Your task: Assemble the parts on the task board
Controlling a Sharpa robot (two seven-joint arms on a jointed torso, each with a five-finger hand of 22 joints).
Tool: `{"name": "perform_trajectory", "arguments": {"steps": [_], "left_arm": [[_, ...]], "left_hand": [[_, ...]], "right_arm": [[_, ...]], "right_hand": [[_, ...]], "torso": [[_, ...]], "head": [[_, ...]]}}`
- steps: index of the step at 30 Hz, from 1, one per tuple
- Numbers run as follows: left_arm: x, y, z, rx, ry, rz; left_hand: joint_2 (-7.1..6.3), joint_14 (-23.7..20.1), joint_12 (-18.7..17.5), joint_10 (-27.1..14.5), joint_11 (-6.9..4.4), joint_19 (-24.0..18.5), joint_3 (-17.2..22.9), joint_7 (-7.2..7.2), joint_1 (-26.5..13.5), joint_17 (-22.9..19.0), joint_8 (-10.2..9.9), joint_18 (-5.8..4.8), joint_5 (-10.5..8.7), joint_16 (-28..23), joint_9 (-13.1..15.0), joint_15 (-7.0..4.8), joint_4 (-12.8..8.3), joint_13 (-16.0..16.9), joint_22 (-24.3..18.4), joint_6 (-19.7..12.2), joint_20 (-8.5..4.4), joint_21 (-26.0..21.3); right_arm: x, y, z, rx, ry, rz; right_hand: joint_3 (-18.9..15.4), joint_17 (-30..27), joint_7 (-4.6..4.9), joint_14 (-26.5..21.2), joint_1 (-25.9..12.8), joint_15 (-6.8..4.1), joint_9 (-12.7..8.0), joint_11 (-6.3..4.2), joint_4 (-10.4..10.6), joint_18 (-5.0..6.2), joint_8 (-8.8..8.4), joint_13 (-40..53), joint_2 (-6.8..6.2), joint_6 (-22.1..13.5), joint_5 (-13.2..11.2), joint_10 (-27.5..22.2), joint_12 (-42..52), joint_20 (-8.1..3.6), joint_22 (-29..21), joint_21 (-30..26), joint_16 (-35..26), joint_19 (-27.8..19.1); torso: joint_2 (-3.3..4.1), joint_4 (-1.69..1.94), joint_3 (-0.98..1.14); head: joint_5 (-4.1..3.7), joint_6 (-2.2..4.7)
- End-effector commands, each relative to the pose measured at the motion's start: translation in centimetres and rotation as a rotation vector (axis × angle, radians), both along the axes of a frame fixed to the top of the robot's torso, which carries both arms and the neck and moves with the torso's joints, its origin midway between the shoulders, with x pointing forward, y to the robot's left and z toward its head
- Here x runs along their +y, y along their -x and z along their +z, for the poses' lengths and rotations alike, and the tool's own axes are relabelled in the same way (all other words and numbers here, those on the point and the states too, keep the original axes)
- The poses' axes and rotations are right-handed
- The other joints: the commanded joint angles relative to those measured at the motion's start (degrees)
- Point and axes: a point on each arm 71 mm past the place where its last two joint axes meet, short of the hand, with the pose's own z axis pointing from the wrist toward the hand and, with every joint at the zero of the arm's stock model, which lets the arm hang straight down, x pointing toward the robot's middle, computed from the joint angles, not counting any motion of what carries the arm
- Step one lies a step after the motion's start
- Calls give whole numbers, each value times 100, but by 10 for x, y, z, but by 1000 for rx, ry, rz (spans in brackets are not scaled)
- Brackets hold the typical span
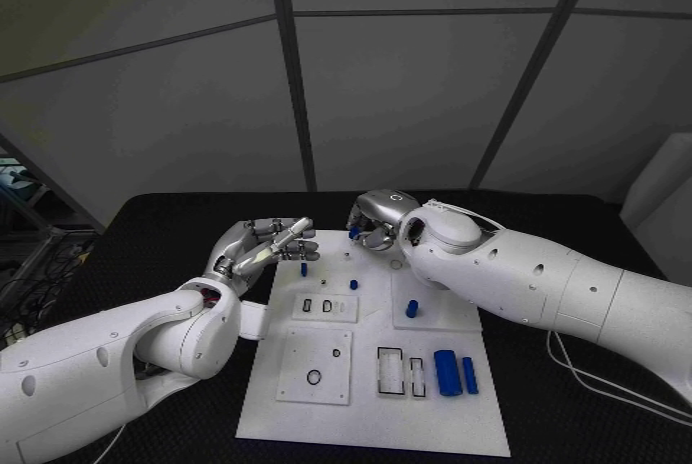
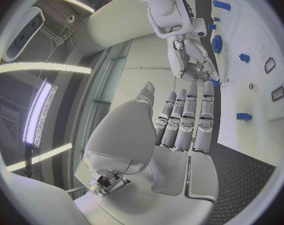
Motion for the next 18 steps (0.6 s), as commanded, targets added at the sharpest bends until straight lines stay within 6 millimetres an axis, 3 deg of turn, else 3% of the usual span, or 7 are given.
{"name": "perform_trajectory", "arguments": {"steps": [1, 18], "left_arm": [[-2, 0, 2, -13, 2, -14], [-2, 0, 2, -13, 3, -14]], "left_hand": [[-2, -37, -35, -2, 42, 41, 3, 36, 49, 6, -31, 289, -16, -21, -9, 10, -24, -10, -5, 2, 6, -31], [0, -45, -49, -11, 48, 48, 4, 44, 50, 9, -43, 288, -16, -40, -10, 15, -33, -11, -8, -5, 8, -33]], "right_arm": [[2, -1, -2, 30, 20, 11], [1, -5, -6, 56, 40, -8]], "right_hand": [[12, 3, 3, 249, -27, -9, 3, 31, 17, -108, 8, -6, -10, 16, -19, 11, -9, 2, 0, 25, 29, -16], [23, 6, 14, 244, -66, 9, -10, 47, 36, -98, -26, -16, -43, -40, -62, -53, -22, 10, -39, 11, 41, -63]], "torso": [[3, -3, 2], [11, -5, 6]], "head": [[16, -1], [23, -30]]}}
